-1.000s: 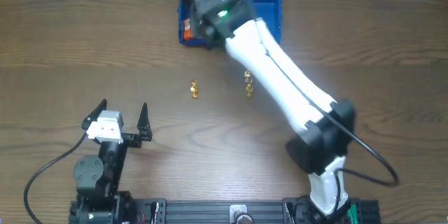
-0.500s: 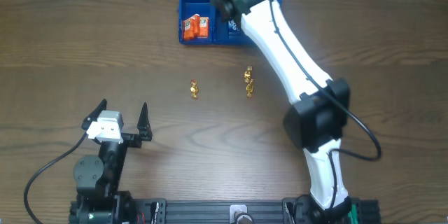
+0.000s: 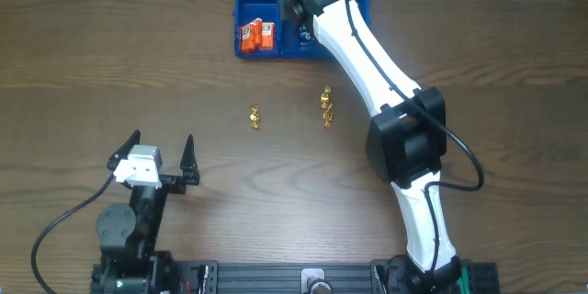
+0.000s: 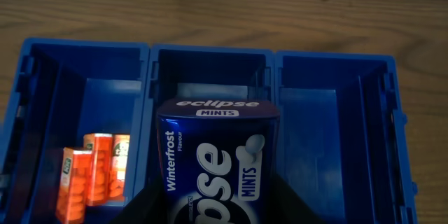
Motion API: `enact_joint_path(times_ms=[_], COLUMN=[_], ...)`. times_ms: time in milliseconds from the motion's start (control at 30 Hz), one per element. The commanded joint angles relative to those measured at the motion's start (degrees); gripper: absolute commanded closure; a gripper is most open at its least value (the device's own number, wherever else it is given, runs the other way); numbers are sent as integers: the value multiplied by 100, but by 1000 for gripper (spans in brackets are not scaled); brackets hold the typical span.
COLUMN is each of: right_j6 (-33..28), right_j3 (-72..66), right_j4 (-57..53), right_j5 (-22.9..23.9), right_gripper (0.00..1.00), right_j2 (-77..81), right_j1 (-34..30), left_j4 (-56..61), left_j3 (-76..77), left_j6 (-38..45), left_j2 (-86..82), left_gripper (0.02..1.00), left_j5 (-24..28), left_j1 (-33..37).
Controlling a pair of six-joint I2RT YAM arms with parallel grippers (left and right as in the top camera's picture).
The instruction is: Sort Candies Into Trays
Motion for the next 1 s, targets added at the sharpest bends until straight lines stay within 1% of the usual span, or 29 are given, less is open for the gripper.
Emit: enact_joint_path(times_ms=[33, 100, 133, 500, 633, 700, 767, 800, 900, 933, 1000], right_j6=[55, 55, 55, 52, 76, 428, 723, 964, 990, 1093, 1318], right_j3=[33, 33, 33, 92, 400, 621, 688, 686, 664, 614, 533], right_j4=[11, 11, 11, -153, -686, -1309, -1834, -2288, -2734, -2876, -3051], right_j5=[17, 17, 17, 17, -39, -52, -168, -372, -817, -920, -927], right_gripper=[397, 73, 1, 1, 1, 1, 1, 1, 1, 1, 1], right_j2=[-15, -15, -15, -90, -286, -446, -588, -667, -660, -623, -529], right_j1=[-31, -31, -28, 20, 72, 199, 382, 608, 960, 1115, 1351], left_j4=[-199, -201, -201, -201, -199, -201, -201, -201, -199, -201, -201], left_j3=[-105, -105, -105, -105, -105, -105, -105, -105, -105, -105, -105], left_j6=[37, 37, 37, 37, 37, 37, 37, 37, 37, 37, 37], left_j2=[-37, -37, -37, -37, -37, -37, -37, -37, -37, -37, -37], left_gripper=[20, 20, 20, 20, 20, 20, 20, 20, 20, 20, 23], left_j5=[83, 83, 83, 83, 83, 83, 83, 83, 83, 83, 83], left_j1=[17, 17, 17, 17, 17, 17, 17, 17, 17, 17, 17])
